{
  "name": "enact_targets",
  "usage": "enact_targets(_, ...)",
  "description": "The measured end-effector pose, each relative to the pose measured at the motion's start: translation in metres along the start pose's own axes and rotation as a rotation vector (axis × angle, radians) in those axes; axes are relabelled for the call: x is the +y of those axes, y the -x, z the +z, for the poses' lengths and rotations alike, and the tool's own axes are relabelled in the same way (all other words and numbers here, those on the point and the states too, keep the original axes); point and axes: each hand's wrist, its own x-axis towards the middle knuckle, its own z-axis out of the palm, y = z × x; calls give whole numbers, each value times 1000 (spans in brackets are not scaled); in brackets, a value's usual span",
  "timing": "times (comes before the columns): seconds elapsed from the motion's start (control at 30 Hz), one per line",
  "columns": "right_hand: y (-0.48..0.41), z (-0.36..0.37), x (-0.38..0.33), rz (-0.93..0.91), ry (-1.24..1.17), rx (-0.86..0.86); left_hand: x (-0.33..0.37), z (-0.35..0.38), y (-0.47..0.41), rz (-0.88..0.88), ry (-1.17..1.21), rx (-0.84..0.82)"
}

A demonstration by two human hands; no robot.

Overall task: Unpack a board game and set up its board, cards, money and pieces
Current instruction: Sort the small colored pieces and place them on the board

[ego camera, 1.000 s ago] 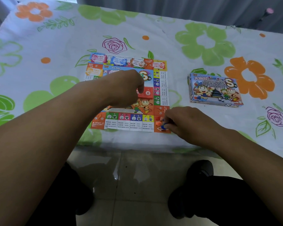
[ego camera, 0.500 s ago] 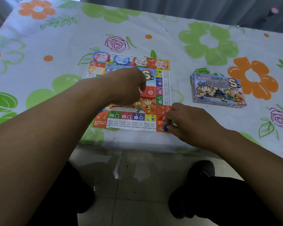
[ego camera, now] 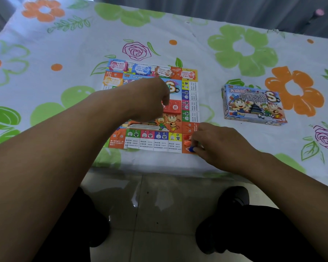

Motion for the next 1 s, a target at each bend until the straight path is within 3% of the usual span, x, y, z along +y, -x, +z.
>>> enact_targets(0.57,-13,-18,-2,57,-103,94,-3,-7,3,-19,44,27)
enact_targets(1.0,-97,-3,-54,-24,-136,139,-45,-24,18,-200,13,105)
